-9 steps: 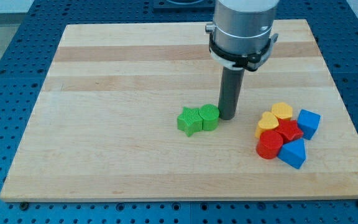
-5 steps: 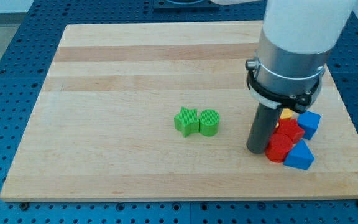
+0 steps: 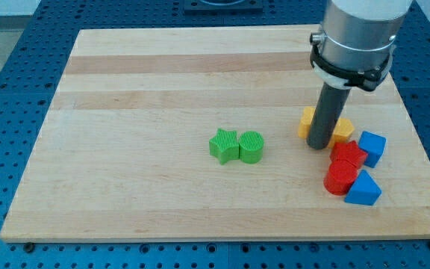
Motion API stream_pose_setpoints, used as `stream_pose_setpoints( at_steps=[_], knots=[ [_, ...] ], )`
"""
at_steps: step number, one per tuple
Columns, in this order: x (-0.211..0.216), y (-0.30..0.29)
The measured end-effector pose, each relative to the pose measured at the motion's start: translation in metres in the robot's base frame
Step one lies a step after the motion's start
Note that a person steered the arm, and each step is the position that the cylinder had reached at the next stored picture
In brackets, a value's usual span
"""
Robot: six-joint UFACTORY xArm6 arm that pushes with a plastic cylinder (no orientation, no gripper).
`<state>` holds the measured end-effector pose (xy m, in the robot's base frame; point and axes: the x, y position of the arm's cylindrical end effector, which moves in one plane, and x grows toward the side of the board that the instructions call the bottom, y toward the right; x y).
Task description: Move yellow heart to the top left of the yellow hexagon
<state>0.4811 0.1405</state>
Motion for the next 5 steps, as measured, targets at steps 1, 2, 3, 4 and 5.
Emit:
stream_pose_setpoints(
  at_steps=[1, 2, 3, 4, 5],
  knots=[
    [-0.002, 0.001],
    [0.002, 0.009],
    [0.002, 0.027],
    [0.002, 0.039],
    [0.002, 0.039]
  ],
)
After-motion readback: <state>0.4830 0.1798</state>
